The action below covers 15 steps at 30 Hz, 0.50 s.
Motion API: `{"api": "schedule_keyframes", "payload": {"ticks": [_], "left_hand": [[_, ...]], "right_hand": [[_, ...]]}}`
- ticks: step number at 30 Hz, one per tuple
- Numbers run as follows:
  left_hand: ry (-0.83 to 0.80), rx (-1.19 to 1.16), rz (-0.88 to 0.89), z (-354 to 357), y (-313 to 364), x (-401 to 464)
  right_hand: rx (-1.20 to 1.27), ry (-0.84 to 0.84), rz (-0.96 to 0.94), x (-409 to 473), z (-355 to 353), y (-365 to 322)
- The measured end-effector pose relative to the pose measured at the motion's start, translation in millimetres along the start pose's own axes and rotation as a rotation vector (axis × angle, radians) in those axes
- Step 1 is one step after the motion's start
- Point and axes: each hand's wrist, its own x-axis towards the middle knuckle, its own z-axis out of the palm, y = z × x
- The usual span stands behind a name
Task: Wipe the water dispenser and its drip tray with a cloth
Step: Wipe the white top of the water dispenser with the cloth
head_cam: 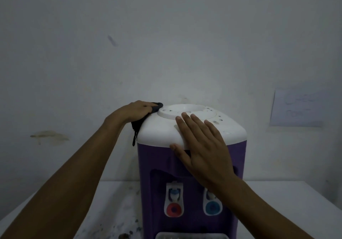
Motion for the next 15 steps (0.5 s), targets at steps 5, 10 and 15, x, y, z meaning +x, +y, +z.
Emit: {"api": "schedule_keyframes", "payload": {"ticks": [5,10,15], "left_hand": [[-0.048,0.029,0.010,3.2,1.2,25.0],[-0.075,0.066,0.010,5.1,4.4,40.8],[-0.088,0.059,-0.012,7.0,6.0,51.9]], "right_hand": [[0.003,-0.014,0.003,-1.8,0.1,0.7],[0.003,-0.020,0.001,-0.2,-1.3,-0.4],[0.012,-0.023,0.008,0.4,-2.2,0.8]]}}
